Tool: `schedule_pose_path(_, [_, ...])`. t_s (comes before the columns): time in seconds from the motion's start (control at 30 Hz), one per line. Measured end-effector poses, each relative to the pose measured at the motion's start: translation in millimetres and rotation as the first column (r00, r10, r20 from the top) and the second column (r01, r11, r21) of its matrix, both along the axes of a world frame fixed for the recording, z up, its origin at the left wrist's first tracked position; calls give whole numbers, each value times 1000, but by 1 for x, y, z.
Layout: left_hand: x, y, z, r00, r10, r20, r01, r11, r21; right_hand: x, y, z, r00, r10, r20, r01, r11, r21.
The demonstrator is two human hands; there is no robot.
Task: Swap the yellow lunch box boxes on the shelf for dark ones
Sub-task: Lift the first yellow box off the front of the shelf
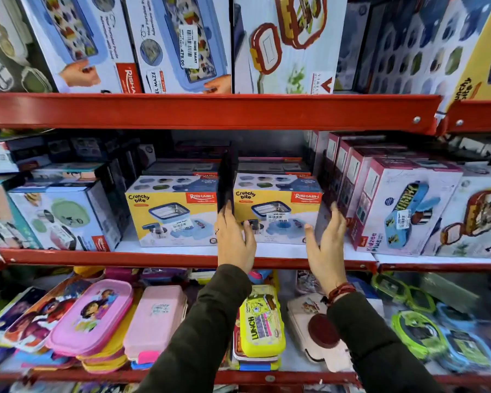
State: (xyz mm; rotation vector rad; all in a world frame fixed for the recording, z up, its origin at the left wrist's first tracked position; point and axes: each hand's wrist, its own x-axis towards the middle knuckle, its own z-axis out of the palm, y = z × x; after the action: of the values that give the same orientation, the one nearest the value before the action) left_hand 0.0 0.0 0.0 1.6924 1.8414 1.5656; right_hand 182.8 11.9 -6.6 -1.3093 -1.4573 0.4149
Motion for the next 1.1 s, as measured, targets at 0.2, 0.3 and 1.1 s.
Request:
schedule_pose_path(0.2, [2,-2,-6,993,-37,113,48,994,-99,9,6,-4,998,46,-40,-51,991,-120])
schedule_pose_path(0.3, [0,-6,-1,988,-39,148,48,997,-63,17,5,-2,991,10,-133,-20,997,-69])
schedule_pose_path(1.1, [-34,-46,35,817,-469,336,414,882,223,52,-28,47,820,269,-506,-224,963,149])
